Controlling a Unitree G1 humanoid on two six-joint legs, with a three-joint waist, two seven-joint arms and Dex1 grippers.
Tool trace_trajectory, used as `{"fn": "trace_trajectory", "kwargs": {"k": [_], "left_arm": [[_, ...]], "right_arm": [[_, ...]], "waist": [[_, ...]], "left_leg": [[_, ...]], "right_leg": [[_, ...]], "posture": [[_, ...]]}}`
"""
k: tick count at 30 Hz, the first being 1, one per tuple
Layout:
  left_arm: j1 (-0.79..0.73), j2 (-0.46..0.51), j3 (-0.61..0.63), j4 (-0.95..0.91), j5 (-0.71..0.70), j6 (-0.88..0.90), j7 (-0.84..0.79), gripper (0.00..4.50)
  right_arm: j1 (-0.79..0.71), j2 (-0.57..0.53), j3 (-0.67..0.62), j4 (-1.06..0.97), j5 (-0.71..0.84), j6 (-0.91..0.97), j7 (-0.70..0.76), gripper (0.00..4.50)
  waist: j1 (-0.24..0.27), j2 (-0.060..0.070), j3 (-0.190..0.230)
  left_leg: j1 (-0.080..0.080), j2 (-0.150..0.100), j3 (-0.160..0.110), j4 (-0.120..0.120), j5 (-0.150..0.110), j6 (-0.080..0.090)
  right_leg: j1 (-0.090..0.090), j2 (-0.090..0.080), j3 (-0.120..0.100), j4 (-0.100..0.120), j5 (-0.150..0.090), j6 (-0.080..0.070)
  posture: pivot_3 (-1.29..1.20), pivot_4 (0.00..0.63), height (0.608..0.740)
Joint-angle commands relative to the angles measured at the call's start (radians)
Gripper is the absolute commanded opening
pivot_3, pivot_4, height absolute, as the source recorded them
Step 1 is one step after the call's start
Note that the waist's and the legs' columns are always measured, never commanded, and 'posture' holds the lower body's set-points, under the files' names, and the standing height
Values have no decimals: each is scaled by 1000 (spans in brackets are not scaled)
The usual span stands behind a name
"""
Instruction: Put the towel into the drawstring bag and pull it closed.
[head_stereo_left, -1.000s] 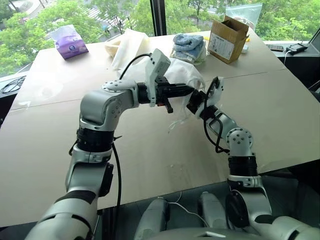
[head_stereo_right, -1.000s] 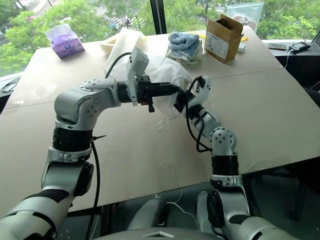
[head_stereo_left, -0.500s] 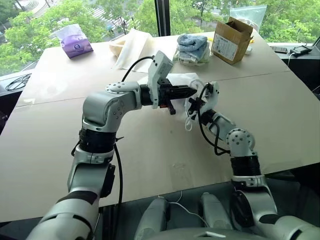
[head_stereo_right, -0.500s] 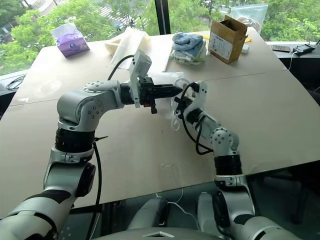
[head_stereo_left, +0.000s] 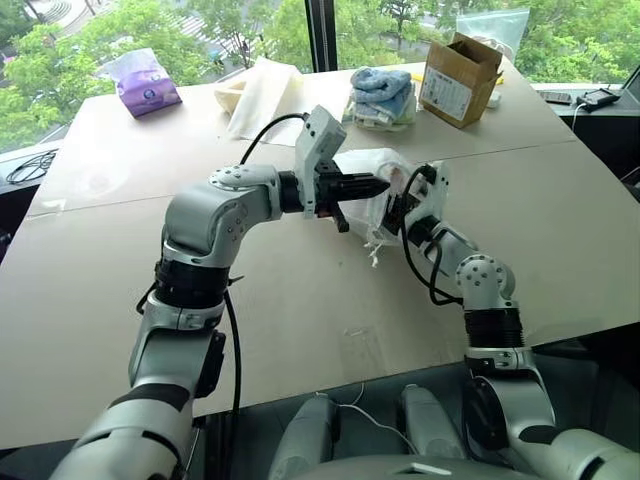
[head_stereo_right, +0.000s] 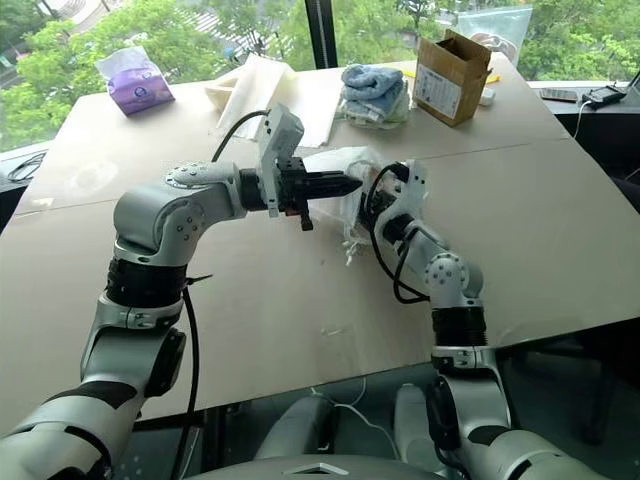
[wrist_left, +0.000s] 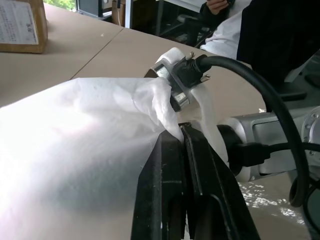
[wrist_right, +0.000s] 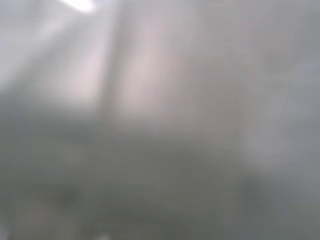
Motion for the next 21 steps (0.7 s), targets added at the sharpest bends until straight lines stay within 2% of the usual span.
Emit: {"fn": "trace_trajectory", "kwargs": {"k": [1,6,10,15,19,21], "left_arm": [[1,7,-7,3,26,-54,0,0],[-22,-8,-19,75,77,-120,17,0],[-45,-23,-23,134,108,-169,23,0],[-58,-35,-16,169,126,-191,17,0],[-59,-34,-13,167,131,-190,11,0],[-62,-36,-12,172,134,-191,11,0]], "right_arm": [[-10,6,-6,-70,12,9,-2,4447],[37,-23,0,-188,85,132,12,4447],[115,-106,33,-340,140,246,61,4447],[199,-205,36,-510,191,288,103,4447],[256,-315,0,-626,130,216,116,4447],[315,-427,20,-670,50,179,162,4447]], "waist": [[1,0,0],[3,0,0],[5,0,0],[5,0,0],[12,0,0],[20,0,0]], "left_leg": [[0,0,0,0,0,0],[0,0,0,0,0,0],[-1,0,0,0,0,0],[-1,0,0,0,0,0],[-1,0,0,0,0,0],[-1,0,-1,0,0,0]], "right_leg": [[0,0,0,0,0,0],[0,0,0,0,0,0],[0,0,0,-1,0,0],[0,0,0,-1,0,0],[1,0,-1,-2,0,0],[2,0,-1,-3,0,0]], "posture": [[0,150,740],[0,150,740],[0,150,740],[0,150,740],[0,150,740],[0,150,740]]}}
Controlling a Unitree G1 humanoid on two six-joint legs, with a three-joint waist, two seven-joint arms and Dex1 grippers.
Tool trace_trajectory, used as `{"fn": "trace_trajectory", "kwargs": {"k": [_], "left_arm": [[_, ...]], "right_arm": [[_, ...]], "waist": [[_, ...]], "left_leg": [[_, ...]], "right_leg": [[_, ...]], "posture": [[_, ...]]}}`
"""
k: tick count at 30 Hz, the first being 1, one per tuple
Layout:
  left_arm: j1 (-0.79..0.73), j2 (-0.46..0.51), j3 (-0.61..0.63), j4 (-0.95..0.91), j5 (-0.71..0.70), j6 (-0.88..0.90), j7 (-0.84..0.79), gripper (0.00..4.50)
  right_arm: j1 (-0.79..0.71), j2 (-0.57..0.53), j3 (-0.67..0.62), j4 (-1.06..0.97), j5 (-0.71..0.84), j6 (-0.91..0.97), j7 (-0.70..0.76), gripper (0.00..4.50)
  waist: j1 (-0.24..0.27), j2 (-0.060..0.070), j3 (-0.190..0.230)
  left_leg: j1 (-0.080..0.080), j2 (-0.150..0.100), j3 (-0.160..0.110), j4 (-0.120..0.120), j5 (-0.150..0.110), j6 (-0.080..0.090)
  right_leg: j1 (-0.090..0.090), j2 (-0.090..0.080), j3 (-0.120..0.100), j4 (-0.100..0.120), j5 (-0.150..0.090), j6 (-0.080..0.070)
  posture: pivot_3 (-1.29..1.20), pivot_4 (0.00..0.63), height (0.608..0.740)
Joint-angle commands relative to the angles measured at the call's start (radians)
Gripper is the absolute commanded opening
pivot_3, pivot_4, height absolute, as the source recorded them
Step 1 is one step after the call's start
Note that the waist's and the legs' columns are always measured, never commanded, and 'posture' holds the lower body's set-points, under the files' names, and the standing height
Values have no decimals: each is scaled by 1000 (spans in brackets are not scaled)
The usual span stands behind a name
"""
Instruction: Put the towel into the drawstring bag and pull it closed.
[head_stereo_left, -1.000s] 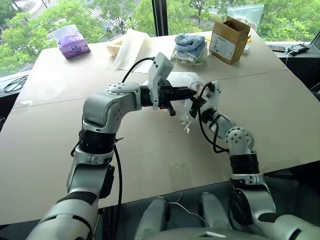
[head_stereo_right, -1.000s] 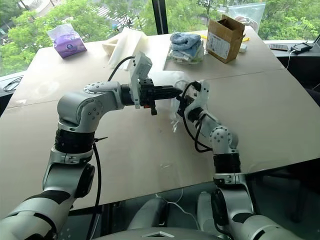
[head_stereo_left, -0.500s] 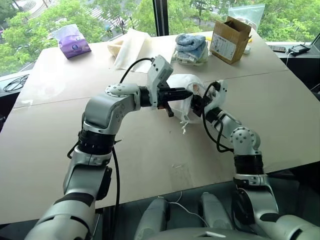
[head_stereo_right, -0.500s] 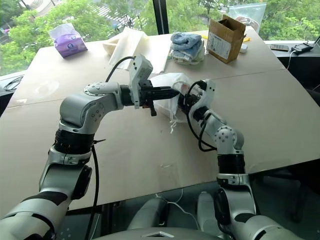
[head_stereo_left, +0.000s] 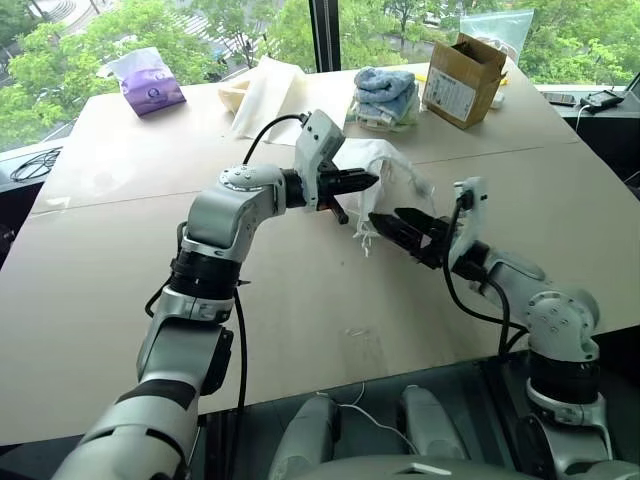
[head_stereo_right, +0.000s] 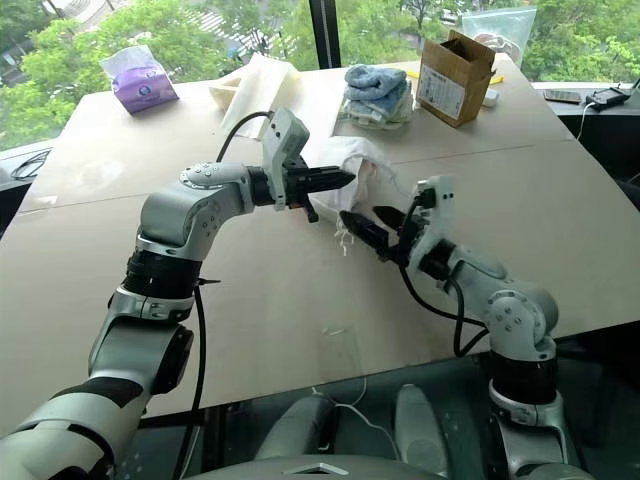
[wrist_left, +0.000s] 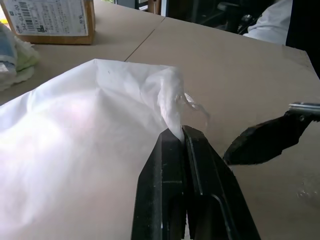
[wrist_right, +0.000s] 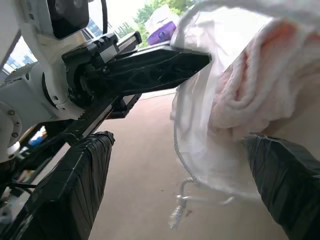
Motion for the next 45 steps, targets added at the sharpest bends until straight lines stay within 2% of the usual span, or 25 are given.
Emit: {"fn": "trace_trajectory", "kwargs": {"k": [1,3,5,10,12,21,24,27,28,31,32,38,45], "left_arm": [[-31,3,21,-12,0,-22,-5,0],[-32,2,22,-7,3,-24,-5,0],[-32,2,22,-5,3,-25,-6,0],[-32,-2,20,-12,3,-20,-4,0],[-30,-3,17,-16,4,-20,-4,0],[-21,-1,20,-27,6,-13,7,0],[-17,5,23,-33,7,-11,9,0],[-13,5,26,-38,5,-7,12,0],[-11,4,24,-40,5,-6,13,0],[-9,2,21,-43,4,-6,13,0],[-10,2,20,-39,5,-9,11,0],[-11,1,18,-37,4,-6,10,0],[-5,-6,19,-50,-6,19,15,0]], "right_arm": [[87,-174,32,-101,-149,-88,82,4447],[139,-284,98,-79,-285,-138,93,4447],[159,-306,132,-25,-380,-196,64,4447],[126,-227,161,108,-521,-290,-9,4447],[86,-173,152,163,-532,-324,-18,4447],[-44,-91,171,391,-613,-419,35,4447],[-47,-82,170,414,-632,-451,55,3584],[-40,-67,158,398,-627,-459,63,2036],[-38,-65,157,397,-630,-463,65,1748],[-43,-55,152,400,-634,-475,66,191],[-52,-51,147,406,-637,-479,61,34],[-104,-46,115,397,-670,-532,28,34],[-288,-32,42,288,-655,-509,-50,34]], "waist": [[14,0,0],[18,0,0],[18,-1,0],[14,-1,0],[15,-1,0],[20,0,0],[19,0,0],[16,0,0],[15,0,0],[14,0,0],[14,0,0],[13,0,0],[11,0,0]], "left_leg": [[0,0,0,0,0,0],[0,0,0,0,0,0],[1,0,-1,0,0,0],[1,1,0,0,0,0],[1,1,0,0,0,0],[1,1,-1,0,0,0],[1,1,-1,0,0,0],[1,1,-1,0,0,0],[1,1,-1,0,0,0],[1,1,-1,0,0,0],[1,1,-1,0,0,0],[1,1,-1,0,0,0],[1,1,-1,0,0,0]], "right_leg": [[0,0,0,0,0,0],[1,1,-1,-2,0,0],[3,1,-2,-4,0,0],[3,1,-1,-4,0,0],[3,1,-1,-4,0,0],[3,1,-2,-5,0,0],[3,1,-2,-5,0,0],[3,1,-2,-5,0,0],[3,1,-2,-5,0,0],[3,1,-2,-5,0,0],[3,1,-2,-5,0,0],[3,1,-2,-5,0,0],[3,1,-2,-5,0,0]], "posture": [[0,150,740],[0,150,740],[0,150,740],[0,150,740],[0,150,740],[0,150,740],[0,150,740],[0,150,740],[0,150,740],[0,150,740],[0,150,740],[0,150,740],[0,150,740]]}}
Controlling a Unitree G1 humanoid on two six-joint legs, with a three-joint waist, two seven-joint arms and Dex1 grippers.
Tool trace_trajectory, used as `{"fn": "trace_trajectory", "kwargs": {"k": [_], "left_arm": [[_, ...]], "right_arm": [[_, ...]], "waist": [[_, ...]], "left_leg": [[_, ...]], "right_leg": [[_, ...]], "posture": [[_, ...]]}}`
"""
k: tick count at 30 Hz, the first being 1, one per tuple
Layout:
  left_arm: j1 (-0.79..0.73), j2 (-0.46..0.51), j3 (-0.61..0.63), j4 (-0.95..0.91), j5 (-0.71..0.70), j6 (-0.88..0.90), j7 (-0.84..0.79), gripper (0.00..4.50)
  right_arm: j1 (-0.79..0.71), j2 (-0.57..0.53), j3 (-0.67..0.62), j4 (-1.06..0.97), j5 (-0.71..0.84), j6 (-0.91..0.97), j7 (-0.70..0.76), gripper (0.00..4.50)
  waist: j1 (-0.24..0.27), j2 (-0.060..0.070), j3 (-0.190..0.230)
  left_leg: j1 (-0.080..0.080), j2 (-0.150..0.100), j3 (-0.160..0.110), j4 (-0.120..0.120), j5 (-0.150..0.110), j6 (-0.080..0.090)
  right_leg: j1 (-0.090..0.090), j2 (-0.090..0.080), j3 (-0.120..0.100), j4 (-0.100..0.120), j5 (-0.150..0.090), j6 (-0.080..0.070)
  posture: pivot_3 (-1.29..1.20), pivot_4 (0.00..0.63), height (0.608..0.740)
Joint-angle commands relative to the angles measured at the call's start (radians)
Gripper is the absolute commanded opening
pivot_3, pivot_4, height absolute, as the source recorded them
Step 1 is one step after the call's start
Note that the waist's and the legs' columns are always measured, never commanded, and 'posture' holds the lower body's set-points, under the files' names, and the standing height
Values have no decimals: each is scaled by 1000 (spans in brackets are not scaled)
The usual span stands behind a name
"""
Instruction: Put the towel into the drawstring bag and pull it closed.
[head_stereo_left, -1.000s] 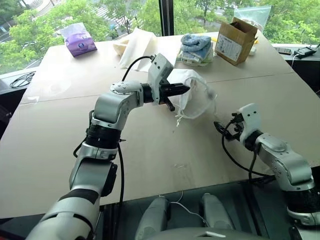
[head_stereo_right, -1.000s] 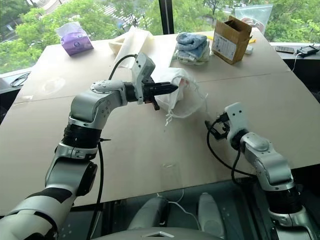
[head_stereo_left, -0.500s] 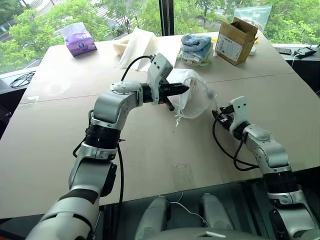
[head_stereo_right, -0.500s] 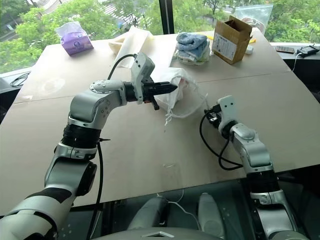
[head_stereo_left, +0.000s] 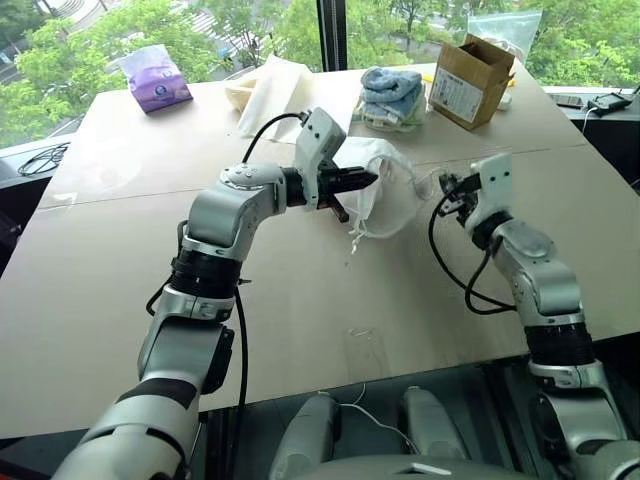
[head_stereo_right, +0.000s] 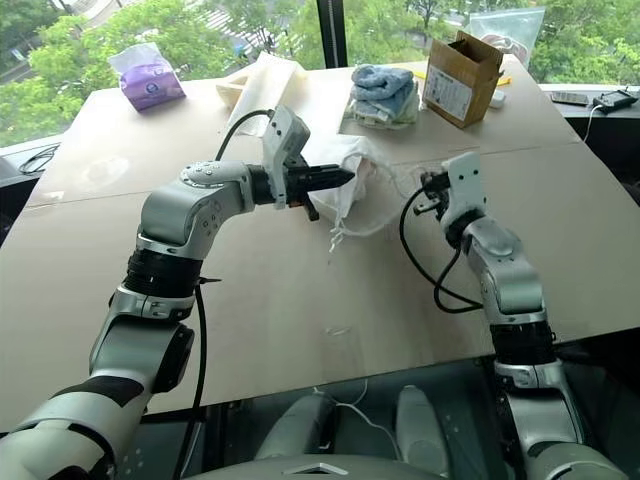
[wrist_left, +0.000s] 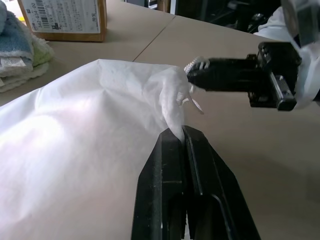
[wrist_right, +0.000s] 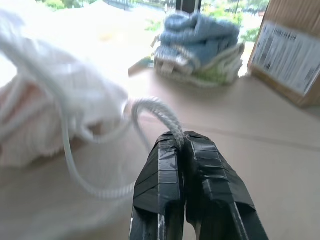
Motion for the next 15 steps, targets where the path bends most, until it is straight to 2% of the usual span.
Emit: {"fn": "trace_trajectory", "kwargs": {"k": [1,4,5,6,10,15], "left_arm": [[3,-4,22,-54,-21,4,-2,0],[17,-13,45,-73,-53,18,-5,0],[25,-6,40,-86,-54,12,-15,561],[34,-2,36,-98,-52,9,-17,816],[73,15,49,-119,-44,-3,-9,2640],[186,81,58,-180,-62,-19,-67,2640]], "right_arm": [[-120,7,-55,-97,14,10,-52,34],[-195,9,-70,-105,11,42,-85,34],[-210,7,-69,-105,8,55,-91,0],[-223,1,-61,-105,-3,67,-95,0],[-266,5,-49,-115,-11,116,-111,0],[-281,26,-44,-125,-6,150,-116,0]], "waist": [[0,0,0],[2,0,0],[2,0,0],[1,0,0],[0,0,0],[-8,0,0]], "left_leg": [[0,0,0,0,0,0],[0,0,-1,0,0,0],[0,0,-1,0,0,0],[0,0,-1,0,0,0],[0,0,-1,0,0,0],[0,0,0,-1,0,0]], "right_leg": [[0,0,0,0,0,0],[0,0,-1,0,0,0],[0,0,-1,0,0,0],[0,0,-1,0,0,0],[0,0,-1,0,0,0],[-1,0,0,0,0,0]], "posture": [[0,150,740],[0,150,740],[0,150,740],[0,150,740],[0,150,740],[0,150,740]]}}
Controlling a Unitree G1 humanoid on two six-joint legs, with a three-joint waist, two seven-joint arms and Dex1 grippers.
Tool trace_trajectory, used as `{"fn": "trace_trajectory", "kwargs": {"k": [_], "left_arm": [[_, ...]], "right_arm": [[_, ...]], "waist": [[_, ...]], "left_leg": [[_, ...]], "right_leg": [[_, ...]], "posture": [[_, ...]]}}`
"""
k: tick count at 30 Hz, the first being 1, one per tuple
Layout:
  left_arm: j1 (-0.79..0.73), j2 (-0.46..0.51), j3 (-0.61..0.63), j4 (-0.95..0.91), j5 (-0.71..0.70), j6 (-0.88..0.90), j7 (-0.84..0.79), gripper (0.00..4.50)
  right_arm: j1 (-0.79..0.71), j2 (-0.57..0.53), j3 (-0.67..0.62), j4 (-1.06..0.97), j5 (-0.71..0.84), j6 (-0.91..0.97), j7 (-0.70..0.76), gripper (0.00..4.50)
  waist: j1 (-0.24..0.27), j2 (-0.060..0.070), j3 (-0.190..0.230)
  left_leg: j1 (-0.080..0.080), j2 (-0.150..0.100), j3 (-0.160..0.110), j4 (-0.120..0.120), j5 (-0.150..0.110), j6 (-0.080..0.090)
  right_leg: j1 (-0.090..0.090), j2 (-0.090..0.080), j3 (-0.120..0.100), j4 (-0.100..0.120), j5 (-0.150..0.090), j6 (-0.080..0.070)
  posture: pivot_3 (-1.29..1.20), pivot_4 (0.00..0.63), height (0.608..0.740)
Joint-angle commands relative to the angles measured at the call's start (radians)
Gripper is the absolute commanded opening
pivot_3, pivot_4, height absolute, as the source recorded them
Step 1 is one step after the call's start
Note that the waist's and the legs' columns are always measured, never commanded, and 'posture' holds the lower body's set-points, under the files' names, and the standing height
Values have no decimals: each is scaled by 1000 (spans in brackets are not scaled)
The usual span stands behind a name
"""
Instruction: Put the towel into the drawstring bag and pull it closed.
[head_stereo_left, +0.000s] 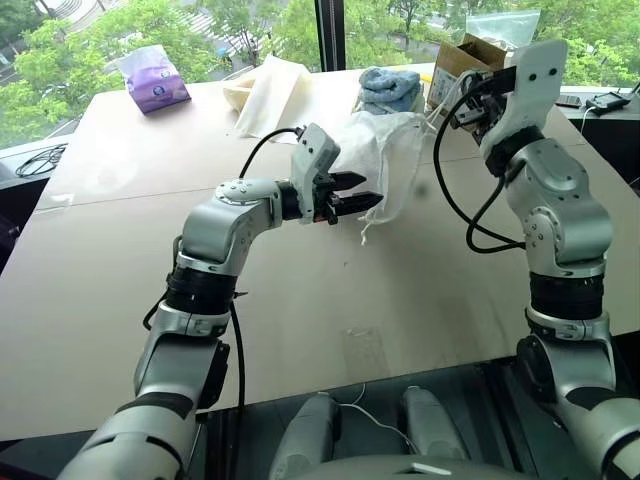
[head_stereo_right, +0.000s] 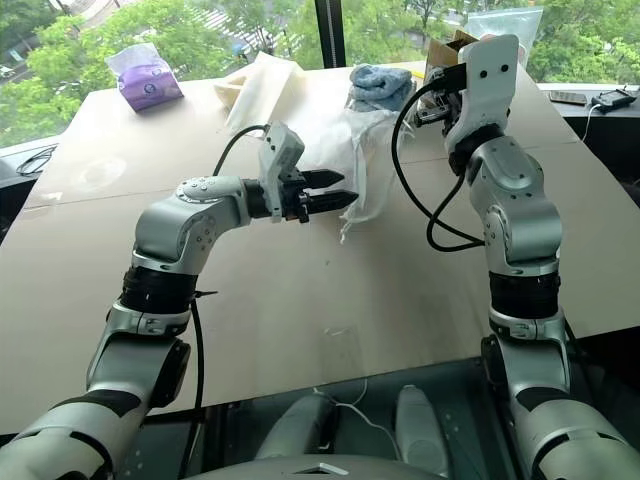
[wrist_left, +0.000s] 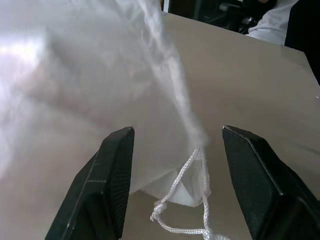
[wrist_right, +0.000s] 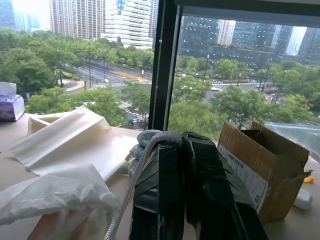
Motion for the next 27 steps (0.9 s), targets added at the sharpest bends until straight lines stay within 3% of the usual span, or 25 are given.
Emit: {"fn": "trace_trajectory", "kwargs": {"k": [1,4,8,13,27], "left_arm": [[77,53,8,-91,-13,-35,-51,2640],[116,49,-16,-102,14,-80,-44,2640],[100,-26,-26,1,47,-154,-9,2640],[61,-47,-84,115,136,-259,-15,2640],[98,-80,-126,147,200,-326,-28,2640]], "right_arm": [[-21,12,-1,-45,3,8,-7,0],[-15,16,3,-43,1,15,-1,0],[-19,23,2,-41,4,21,4,0],[-15,30,8,-49,1,27,6,0],[-3,39,4,-69,-3,44,-1,0]], "waist": [[-3,0,0],[5,0,0],[17,0,0],[6,0,0],[5,0,0]], "left_leg": [[0,0,0,-1,0,0],[0,0,0,0,0,0],[0,-1,-1,1,0,0],[0,-1,-1,0,0,0],[0,-1,0,0,0,0]], "right_leg": [[0,0,0,0,0,0],[0,0,0,0,0,0],[1,-1,-2,-1,0,0],[1,-1,-1,0,0,0],[1,-1,-1,0,0,0]], "posture": [[0,150,740],[0,150,740],[0,150,740],[0,150,740],[0,150,740]]}}
